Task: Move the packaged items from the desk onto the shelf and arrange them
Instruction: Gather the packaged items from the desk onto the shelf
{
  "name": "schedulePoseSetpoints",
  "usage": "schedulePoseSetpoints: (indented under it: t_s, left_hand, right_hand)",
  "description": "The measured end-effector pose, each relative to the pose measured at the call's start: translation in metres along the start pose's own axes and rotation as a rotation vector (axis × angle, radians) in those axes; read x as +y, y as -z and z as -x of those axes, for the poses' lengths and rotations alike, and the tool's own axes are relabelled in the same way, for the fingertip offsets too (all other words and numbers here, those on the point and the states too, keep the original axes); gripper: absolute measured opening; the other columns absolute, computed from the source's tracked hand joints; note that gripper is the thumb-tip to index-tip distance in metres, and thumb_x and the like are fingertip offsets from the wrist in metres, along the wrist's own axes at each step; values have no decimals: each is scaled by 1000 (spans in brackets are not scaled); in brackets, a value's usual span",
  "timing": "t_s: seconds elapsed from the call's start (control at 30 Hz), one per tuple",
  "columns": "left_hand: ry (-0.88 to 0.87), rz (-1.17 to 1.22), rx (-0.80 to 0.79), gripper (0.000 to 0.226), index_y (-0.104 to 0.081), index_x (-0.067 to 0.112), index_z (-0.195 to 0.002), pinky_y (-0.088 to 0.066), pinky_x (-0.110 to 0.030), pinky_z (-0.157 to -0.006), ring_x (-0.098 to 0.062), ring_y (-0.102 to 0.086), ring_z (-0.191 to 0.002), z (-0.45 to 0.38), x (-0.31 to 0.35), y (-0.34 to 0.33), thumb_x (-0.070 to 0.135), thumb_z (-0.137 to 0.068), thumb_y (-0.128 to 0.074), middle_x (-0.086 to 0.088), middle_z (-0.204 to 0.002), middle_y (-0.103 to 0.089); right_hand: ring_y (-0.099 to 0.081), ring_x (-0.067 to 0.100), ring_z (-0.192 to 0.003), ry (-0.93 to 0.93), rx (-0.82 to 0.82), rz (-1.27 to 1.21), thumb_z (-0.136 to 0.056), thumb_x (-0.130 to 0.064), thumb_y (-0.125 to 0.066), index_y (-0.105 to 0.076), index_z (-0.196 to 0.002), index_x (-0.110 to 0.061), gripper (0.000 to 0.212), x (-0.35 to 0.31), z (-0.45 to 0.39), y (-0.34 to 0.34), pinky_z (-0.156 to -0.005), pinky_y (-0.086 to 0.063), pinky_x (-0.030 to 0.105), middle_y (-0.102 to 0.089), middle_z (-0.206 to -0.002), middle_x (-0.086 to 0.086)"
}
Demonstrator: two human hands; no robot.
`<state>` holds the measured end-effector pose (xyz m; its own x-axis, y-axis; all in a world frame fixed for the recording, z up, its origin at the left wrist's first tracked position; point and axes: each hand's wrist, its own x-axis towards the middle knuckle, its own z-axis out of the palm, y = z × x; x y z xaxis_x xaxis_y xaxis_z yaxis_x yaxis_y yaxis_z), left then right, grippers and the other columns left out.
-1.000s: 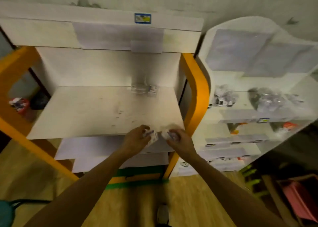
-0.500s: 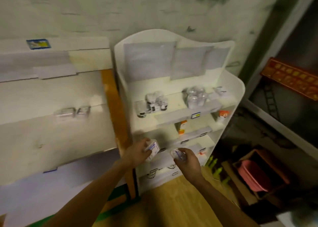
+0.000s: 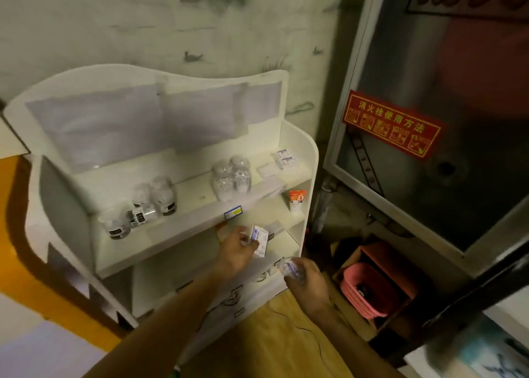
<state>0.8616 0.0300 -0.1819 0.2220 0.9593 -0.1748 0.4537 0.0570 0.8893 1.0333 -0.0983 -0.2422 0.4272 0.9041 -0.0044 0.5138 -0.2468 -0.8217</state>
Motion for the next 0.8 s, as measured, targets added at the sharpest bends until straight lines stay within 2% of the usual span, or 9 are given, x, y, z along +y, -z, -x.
schedulePoseSetpoints:
  t_s: [0.03,0.13,0.2,0.27,0.37,0.47,0.6,0.67,0.8]
  left_hand:
    - [11,-22,-4,27,-51,13,-110,-48,-13,-62,-5,-58,-74,-11,8,-9,12,-91,-70,7,-86,-56]
    - [53,-39,-25,29,-52,16,-104,-59,-39,-81,-22,-69,-88,-36,16,-29,18,-87,-75,-3,-96,-67]
    - [62,-46,-52,29,-54,15,-106,-59,-44,-87,-25,-69,-96,-55,14,-41,19,-87,-76,-8,-105,-69]
    - [41,-71,-54,30,-58,14,-111,-57,-40,-89,-21,-68,-97,-72,20,-46,25,-88,-74,-4,-105,-69]
    - [-10,-126,-54,28,-59,16,-110,-55,-33,-82,-20,-67,-98,-108,25,-46,29,-89,-72,1,-104,-68]
    - [-55,-114,-55,20,-60,17,-106,-56,-24,-70,-20,-68,-95,-144,37,-53,23,-90,-72,0,-103,-68]
    - [-86,-162,-13,32,-59,14,-118,-55,-35,-85,-22,-65,-100,-195,68,-67,25,-90,-72,-3,-113,-65]
    - [-107,-173,22,37,-58,13,-124,-53,-33,-83,-20,-64,-101,-217,82,-74,26,-92,-69,-4,-118,-65]
    - [-20,-242,142,39,-58,14,-128,-46,-28,-80,-21,-63,-103,-235,93,-90,34,-94,-65,-4,-123,-66]
  right_hand:
    - [-57,6,-101,-3,16,-7,-86,-28,-75,-59,-126,-27,43,4,-10,9,-74,-43,9,-55,-121,-12]
    - [-57,8,-102,-20,45,-32,-87,-26,-74,-59,-126,-26,43,19,-34,21,-78,-49,17,-55,-124,-11]
    - [-58,8,-102,-36,53,-38,-87,-26,-74,-59,-127,-25,42,28,-49,20,-79,-51,21,-55,-124,-10]
    - [-58,8,-102,-56,56,-59,-88,-28,-74,-60,-126,-25,41,34,-63,12,-79,-53,23,-56,-124,-9]
    - [-58,10,-107,-54,-15,-42,-88,-29,-73,-59,-127,-27,42,39,-91,3,-87,-56,31,-56,-127,-9]
    - [-57,10,-109,-61,-29,-8,-87,-27,-74,-60,-126,-25,41,38,-128,13,-88,-53,26,-56,-126,-8]
    - [-54,7,-107,-44,55,26,-87,-26,-71,-57,-128,-25,44,27,-201,37,-92,-52,31,-55,-128,-10]
    - [-56,10,-109,-41,84,-3,-87,-26,-70,-56,-129,-26,44,13,-242,46,-94,-52,34,-55,-127,-9]
    - [-55,11,-114,79,26,52,-89,-25,-70,-57,-128,-24,41,-5,-299,49,-95,-48,27,-56,-128,-8]
